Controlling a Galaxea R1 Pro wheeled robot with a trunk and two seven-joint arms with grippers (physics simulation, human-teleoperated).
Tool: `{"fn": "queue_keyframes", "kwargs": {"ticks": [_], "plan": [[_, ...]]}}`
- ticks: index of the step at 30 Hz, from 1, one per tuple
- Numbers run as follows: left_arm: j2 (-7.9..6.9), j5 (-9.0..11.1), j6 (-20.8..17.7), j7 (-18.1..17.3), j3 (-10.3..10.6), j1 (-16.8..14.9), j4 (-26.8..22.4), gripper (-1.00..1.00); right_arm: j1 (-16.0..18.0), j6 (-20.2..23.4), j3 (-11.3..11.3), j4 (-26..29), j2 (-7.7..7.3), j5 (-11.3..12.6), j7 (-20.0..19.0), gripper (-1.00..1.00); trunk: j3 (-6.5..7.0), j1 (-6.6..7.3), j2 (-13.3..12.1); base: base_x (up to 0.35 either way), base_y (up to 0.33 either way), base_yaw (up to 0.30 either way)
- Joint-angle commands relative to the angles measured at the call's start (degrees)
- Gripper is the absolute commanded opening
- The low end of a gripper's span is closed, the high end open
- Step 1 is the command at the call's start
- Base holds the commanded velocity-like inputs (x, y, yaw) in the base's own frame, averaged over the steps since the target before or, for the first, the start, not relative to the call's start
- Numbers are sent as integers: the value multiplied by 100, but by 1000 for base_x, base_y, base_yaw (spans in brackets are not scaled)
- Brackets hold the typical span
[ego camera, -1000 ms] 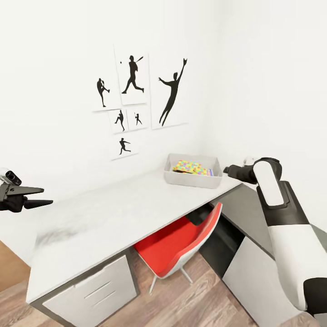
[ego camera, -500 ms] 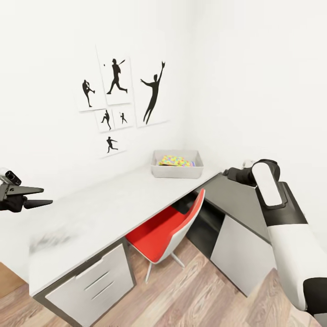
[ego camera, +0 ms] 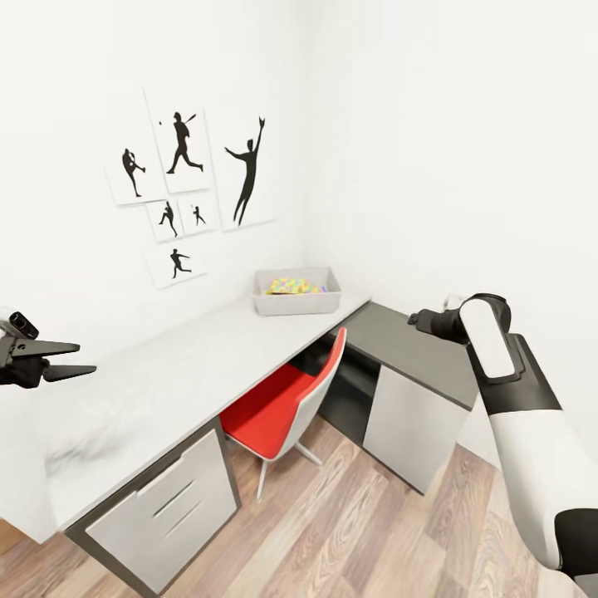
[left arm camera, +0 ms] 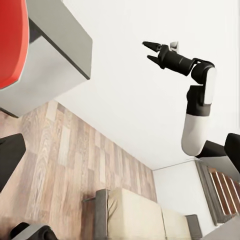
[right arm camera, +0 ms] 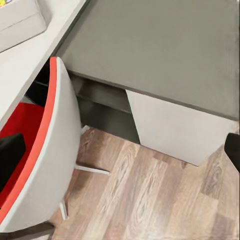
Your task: Put all the toys in the child's room - the three board games (two on the bed and one on the table), the two jigsaw puzzles on the table, and the tennis ball on the table - inside the toy box on the table in the child's room.
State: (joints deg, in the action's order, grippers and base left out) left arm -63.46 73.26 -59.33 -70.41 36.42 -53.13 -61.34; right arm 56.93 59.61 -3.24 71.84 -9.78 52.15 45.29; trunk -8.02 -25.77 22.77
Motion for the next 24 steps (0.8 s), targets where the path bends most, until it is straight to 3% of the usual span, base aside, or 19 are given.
{"fn": "queue_keyframes", "kwargs": {"ticks": [1, 13, 24], "plan": [[-7, 26, -35, -26, 41, -22, 8, 100, 1, 17, -11, -27, -5, 50, 59, 100, -10, -1, 15, -273, 169, -275], [2, 22, -35, -26, 41, -22, 8, 100, -185, 39, 153, -211, -394, 57, 31, 100, 23, -1, 15, -273, 169, -275], [3, 22, -35, -26, 41, -22, 8, 100, -622, 39, 364, -214, -447, 50, 18, 100, 53, -1, 15, -273, 169, -275]]}}
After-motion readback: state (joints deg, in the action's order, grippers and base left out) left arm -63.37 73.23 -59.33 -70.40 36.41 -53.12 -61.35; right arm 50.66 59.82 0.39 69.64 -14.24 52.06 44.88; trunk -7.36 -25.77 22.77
